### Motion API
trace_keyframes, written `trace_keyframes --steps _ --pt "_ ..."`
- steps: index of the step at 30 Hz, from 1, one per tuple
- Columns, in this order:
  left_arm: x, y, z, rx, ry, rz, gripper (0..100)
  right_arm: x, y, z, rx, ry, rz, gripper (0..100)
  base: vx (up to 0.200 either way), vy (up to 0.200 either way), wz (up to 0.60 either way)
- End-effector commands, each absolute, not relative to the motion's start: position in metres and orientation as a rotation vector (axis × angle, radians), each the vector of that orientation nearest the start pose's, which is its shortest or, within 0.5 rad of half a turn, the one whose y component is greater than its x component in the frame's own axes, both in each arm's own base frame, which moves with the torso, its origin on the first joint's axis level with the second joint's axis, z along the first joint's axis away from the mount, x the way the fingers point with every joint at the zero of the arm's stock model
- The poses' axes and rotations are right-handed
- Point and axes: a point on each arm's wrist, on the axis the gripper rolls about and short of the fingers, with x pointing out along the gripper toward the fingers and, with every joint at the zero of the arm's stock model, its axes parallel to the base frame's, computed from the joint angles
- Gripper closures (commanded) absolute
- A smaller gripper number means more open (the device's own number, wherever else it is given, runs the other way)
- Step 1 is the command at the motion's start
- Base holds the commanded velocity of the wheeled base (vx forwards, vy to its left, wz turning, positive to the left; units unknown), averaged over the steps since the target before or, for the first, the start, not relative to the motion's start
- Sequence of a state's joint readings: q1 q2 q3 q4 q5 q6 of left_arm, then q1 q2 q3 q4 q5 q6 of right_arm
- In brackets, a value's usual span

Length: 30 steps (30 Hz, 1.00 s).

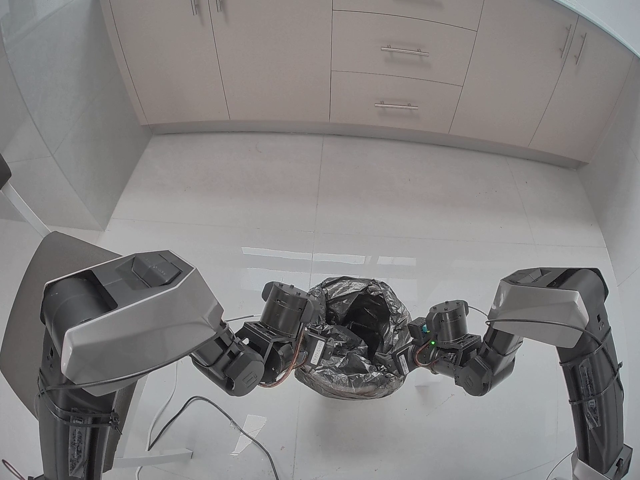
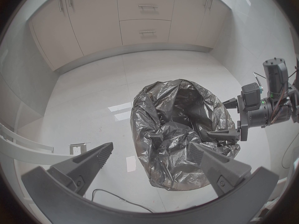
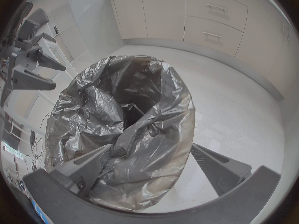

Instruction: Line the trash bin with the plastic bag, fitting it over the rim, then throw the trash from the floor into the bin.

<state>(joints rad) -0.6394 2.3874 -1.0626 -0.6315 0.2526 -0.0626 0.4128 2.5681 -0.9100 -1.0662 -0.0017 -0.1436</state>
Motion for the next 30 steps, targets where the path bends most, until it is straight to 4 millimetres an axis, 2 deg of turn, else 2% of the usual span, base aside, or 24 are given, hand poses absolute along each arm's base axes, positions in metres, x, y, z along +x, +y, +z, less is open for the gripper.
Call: trace_keyframes --steps 1,11,17,22,26,27,30 --pt "0.334 -0.242 -0.014 0.244 0.645 -0.350 0 0.366 0.158 -0.075 -0.260 0.574 0.436 0 0.000 0.000 0.00" --pt "0.335 -0.242 -0.020 0.250 0.658 -0.349 0 0.371 0.153 -0.071 -0.256 0.672 0.408 0 0.000 0.000 0.00" --pt "0.335 -0.242 -0.022 0.248 0.658 -0.350 0 0.373 0.153 -0.072 -0.245 0.660 0.407 0 0.000 0.000 0.00" --pt "0.336 -0.242 -0.019 0.236 0.631 -0.348 0 0.377 0.160 -0.067 -0.176 0.554 0.396 0 0.000 0.000 0.00" --pt "0.338 -0.244 -0.002 0.206 0.575 -0.352 0 0.380 0.163 -0.060 -0.125 0.476 0.390 0 0.000 0.000 0.00" --pt "0.338 -0.245 0.013 0.191 0.542 -0.356 0 0.380 0.163 -0.056 -0.108 0.470 0.388 0 0.000 0.000 0.00" --pt "0.334 -0.245 0.037 0.167 0.493 -0.365 0 0.378 0.167 -0.044 -0.051 0.454 0.389 0 0.000 0.000 0.00"
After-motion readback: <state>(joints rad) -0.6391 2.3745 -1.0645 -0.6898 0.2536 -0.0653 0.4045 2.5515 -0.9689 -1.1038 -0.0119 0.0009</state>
